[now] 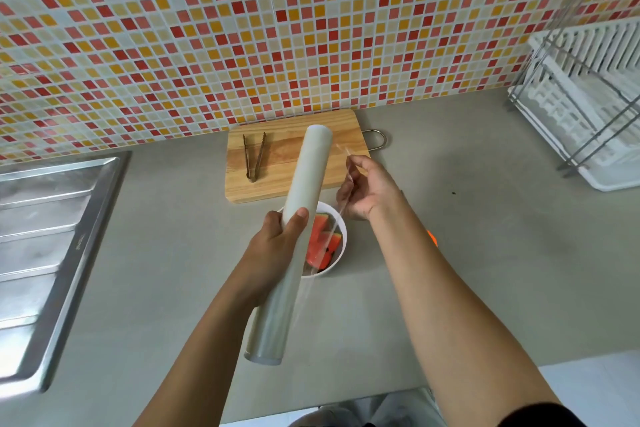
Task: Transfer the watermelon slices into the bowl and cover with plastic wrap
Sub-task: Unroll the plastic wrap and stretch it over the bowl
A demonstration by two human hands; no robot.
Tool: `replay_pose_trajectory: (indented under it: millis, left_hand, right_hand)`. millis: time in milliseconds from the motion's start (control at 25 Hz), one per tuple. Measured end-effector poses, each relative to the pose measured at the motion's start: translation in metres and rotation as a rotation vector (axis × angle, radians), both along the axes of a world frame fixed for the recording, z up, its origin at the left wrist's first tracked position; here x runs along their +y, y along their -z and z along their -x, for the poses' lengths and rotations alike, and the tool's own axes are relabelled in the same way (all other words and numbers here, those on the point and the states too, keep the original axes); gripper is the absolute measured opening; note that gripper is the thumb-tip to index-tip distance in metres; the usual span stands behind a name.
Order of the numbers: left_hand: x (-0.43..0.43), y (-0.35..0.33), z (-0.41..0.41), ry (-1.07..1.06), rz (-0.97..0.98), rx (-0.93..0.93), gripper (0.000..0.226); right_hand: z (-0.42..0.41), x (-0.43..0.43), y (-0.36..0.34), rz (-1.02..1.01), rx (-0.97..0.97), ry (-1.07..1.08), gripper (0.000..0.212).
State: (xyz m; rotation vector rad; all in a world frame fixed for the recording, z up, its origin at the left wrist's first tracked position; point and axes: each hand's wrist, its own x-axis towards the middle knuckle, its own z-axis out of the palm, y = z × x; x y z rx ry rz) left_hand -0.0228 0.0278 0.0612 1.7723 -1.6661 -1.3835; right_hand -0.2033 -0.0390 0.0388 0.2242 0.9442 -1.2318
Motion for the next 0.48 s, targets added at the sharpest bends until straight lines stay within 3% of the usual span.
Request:
replay_pose_trajectory:
  millis: [200, 320, 400, 480]
  left_hand:
    - [0.000, 0.001, 0.006, -0.080, 0.145, -0.257, 0.045]
    - [0.002, 0.002, 0.011, -0.084, 0.243, -0.341, 0.045]
    - [0.002, -0.001, 0.011, -0.055, 0.311, -0.363, 0.043]
    - [-0.001, -0.008, 0.007, 0.010, 0.400, -0.426, 0.038]
  right_hand:
    - [-0.006, 0.005, -0.002, 0.052, 0.247, 0.108, 0.029]
    - [-0.011, 0.010, -0.001, 0.063, 0.337, 0.140, 0.018]
    - [-0.015, 0.016, 0.002, 0.103, 0.341, 0.169, 0.016]
    - [-0.022, 0.025, 0.010, 0.165, 0.259, 0.154, 0.027]
